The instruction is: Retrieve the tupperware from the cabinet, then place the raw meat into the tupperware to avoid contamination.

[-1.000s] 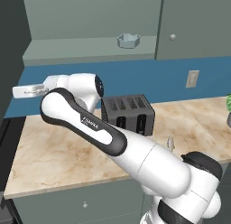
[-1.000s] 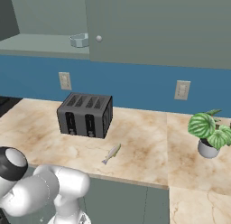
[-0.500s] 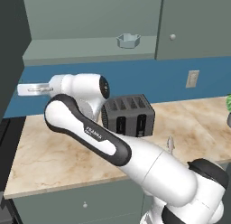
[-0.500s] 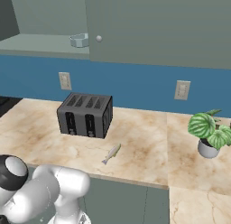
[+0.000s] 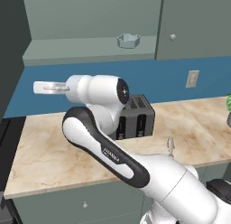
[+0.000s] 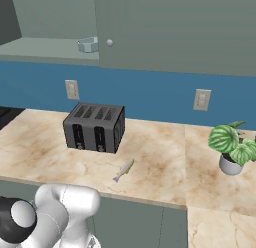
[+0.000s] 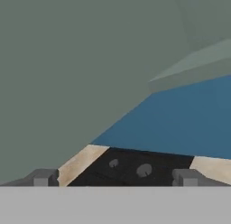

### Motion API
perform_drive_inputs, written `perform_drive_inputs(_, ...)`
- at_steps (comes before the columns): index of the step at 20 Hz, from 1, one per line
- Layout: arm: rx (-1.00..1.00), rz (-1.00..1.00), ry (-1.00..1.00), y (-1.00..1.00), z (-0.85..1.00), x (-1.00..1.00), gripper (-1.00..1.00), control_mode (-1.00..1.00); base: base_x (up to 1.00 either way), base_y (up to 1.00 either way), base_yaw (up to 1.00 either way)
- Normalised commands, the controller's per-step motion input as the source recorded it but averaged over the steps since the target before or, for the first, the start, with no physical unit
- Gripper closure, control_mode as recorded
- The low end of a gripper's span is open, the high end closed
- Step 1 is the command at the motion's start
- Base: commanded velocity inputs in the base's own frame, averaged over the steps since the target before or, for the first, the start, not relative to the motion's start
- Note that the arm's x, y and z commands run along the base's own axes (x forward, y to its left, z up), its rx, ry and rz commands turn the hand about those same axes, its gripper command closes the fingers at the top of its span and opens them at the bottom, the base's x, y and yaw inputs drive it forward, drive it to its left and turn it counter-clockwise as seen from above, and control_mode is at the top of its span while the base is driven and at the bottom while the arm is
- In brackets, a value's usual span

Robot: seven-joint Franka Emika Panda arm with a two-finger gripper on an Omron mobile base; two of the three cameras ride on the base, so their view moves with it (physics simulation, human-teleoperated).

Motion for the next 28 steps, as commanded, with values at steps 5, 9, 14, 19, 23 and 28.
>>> perform_drive_inputs(5, 0.00, -0.14, 0.07, -0.51, 0.23, -0.35, -1.00, -1.00, 0.00, 0.00, 0.00)
perform_drive_inputs(9, -0.01, -0.14, 0.11, -0.48, 0.31, -0.37, -1.00, -1.00, 0.00, 0.00, 0.00)
perform_drive_inputs(14, -0.03, -0.16, 0.14, -0.45, 0.30, -0.41, -1.00, -1.00, 0.00, 0.00, 0.00)
perform_drive_inputs(19, -0.04, -0.16, 0.12, -0.49, 0.20, -0.48, -1.00, -1.00, 0.00, 0.00, 0.00)
perform_drive_inputs(23, -0.04, -0.17, 0.12, -0.50, 0.19, -0.48, -1.00, -1.00, 0.00, 0.00, 0.00)
perform_drive_inputs(28, -0.05, -0.15, 0.08, -0.58, 0.10, -0.48, -1.00, -1.00, 0.00, 0.00, 0.00)
